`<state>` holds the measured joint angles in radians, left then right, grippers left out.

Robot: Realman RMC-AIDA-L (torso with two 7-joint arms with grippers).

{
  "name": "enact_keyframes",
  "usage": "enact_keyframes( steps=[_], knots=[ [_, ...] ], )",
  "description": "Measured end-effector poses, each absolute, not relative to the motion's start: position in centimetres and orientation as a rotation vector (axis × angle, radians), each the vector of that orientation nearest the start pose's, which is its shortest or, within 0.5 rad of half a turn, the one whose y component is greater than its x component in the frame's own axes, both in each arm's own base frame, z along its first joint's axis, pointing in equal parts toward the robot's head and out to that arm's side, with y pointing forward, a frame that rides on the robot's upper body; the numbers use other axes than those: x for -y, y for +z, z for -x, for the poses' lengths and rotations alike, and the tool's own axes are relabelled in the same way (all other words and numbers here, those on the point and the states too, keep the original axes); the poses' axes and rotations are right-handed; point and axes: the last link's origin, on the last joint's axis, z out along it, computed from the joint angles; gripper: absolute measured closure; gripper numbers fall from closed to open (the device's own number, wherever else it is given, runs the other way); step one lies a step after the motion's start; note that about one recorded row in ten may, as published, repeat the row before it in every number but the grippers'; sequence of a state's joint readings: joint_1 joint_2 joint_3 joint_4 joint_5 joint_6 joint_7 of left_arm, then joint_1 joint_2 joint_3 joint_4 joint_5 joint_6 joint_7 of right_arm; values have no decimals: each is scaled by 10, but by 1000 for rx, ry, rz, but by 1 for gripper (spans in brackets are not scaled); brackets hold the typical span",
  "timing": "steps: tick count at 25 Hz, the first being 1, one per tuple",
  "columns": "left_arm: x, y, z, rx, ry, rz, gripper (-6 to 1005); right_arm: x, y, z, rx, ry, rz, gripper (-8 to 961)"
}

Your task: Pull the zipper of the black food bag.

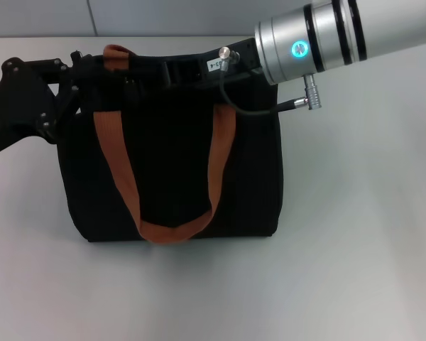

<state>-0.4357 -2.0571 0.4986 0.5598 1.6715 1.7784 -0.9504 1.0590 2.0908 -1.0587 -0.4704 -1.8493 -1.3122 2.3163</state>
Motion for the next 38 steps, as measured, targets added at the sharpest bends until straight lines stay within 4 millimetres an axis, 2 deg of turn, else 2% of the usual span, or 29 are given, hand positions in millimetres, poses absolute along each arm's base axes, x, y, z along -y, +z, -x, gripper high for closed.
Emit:
enact_keyframes(
  steps=[11, 16, 22, 23, 29, 33, 38],
  knots=[
    [-302, 53, 269, 160, -1126, 2323, 971, -406, -68, -77, -1431, 543, 2825, 952],
    [-302, 54, 270, 160, -1125, 2321, 970, -411, -63, -89, -1469, 499, 2751, 952],
    [-303, 57, 271, 160, -1122, 2311, 967, -412, -40, -111, -1512, 516, 2628, 953],
    [-303, 58, 271, 161, -1122, 2307, 967, -410, -32, -118, -1525, 529, 2592, 953],
    [-303, 59, 272, 162, -1119, 2300, 965, -403, -16, -133, -1549, 565, 2540, 953],
    [-304, 61, 273, 164, -1118, 2291, 963, -397, -9, -136, -1538, 701, 2555, 948],
    [-304, 59, 273, 168, -1121, 2289, 961, -387, 12, -140, -1394, 1066, 2592, 926]
  ],
)
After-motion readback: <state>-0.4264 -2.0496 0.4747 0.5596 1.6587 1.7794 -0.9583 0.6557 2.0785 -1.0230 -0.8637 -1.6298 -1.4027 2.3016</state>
